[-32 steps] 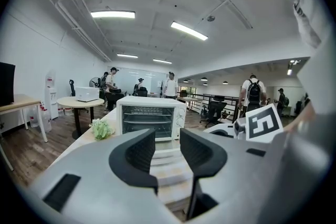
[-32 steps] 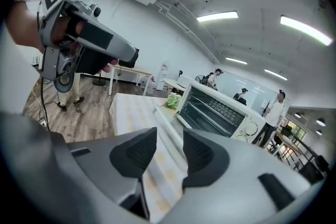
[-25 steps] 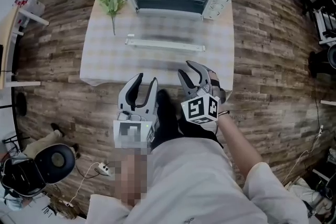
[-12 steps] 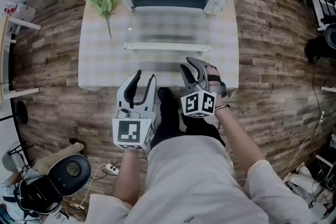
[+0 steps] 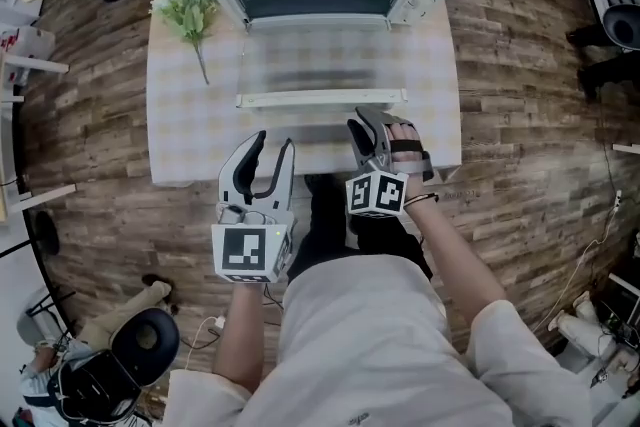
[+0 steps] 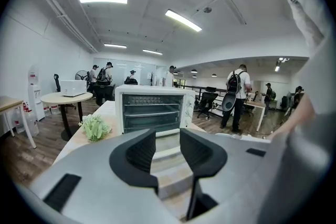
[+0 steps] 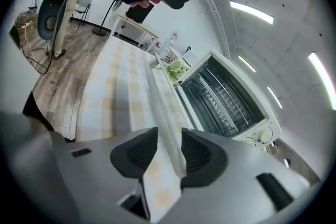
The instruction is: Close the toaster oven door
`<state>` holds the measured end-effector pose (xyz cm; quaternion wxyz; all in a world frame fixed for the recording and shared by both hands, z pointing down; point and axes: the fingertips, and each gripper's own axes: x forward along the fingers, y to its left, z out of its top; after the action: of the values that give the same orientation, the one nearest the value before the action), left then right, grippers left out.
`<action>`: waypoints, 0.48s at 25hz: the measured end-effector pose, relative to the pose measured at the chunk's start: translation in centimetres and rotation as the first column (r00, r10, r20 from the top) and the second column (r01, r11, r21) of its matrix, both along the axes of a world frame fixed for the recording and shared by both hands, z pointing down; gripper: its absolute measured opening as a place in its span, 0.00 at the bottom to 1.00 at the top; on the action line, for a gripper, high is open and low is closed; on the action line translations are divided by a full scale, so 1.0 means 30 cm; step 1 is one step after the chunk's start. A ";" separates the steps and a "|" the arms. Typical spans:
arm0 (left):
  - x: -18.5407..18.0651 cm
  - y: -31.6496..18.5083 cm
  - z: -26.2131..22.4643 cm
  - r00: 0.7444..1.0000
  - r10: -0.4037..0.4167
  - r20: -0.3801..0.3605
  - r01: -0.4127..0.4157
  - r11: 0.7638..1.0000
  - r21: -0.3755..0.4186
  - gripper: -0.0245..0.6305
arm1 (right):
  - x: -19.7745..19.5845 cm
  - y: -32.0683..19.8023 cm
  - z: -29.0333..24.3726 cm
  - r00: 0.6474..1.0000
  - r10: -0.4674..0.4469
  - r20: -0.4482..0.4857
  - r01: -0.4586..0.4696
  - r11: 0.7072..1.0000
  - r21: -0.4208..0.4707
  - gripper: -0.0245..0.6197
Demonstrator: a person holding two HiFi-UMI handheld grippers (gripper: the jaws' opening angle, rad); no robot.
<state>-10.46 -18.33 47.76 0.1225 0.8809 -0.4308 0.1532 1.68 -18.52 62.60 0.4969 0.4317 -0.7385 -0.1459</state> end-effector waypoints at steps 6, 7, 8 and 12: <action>-0.007 -0.027 0.029 1.000 0.014 0.004 -0.013 1.000 -0.018 0.26 | 0.011 -0.017 0.045 0.998 0.002 -0.064 -0.002 1.000 0.001 0.24; -0.007 -0.030 0.033 1.000 0.016 0.005 -0.016 1.000 -0.020 0.26 | 0.014 -0.019 0.049 0.997 0.006 -0.071 -0.006 1.000 0.004 0.23; -0.008 -0.034 0.037 1.000 0.018 0.005 -0.018 1.000 -0.023 0.26 | 0.017 -0.023 0.052 0.997 0.011 -0.078 -0.010 1.000 0.007 0.22; -0.009 -0.045 0.042 1.000 0.025 0.004 -0.025 0.999 -0.026 0.26 | 0.029 -0.032 0.056 0.995 0.024 -0.092 -0.023 1.000 0.017 0.19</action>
<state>-10.75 -19.66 49.03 0.1310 0.8843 -0.4179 0.1621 2.54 -19.47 64.27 0.5286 0.4371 -0.7085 -0.1659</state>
